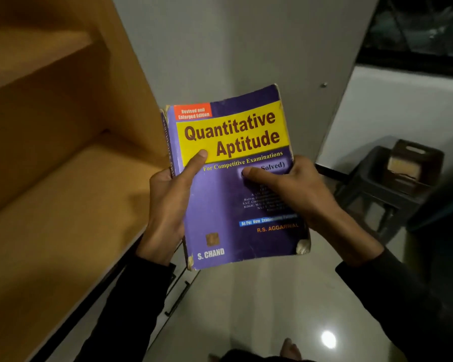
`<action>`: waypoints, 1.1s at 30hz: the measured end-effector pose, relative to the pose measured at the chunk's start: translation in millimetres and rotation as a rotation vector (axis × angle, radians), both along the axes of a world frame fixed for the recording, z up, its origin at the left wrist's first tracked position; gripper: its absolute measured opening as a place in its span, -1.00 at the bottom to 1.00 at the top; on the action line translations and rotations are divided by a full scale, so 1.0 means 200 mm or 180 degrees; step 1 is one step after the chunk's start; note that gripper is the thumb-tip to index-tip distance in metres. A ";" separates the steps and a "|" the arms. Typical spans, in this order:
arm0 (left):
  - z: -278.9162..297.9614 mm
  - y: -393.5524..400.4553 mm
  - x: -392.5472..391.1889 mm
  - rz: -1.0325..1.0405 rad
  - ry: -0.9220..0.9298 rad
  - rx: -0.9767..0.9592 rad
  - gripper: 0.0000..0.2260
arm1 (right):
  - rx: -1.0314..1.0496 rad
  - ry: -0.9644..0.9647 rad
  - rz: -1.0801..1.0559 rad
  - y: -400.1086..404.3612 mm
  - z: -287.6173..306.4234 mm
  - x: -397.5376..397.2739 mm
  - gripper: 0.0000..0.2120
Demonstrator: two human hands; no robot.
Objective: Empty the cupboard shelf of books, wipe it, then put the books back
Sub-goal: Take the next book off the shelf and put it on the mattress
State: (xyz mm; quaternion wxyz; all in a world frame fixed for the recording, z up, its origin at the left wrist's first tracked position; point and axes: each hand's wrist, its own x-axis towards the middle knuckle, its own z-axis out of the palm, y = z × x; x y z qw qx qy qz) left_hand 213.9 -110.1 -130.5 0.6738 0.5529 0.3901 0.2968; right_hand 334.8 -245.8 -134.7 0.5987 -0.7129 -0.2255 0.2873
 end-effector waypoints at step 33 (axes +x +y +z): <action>-0.56 -1.14 1.37 -0.2953 0.0853 -0.0222 -0.76 | -0.0427 0.0808 -0.3064 -1.37 -0.54 0.59 -0.76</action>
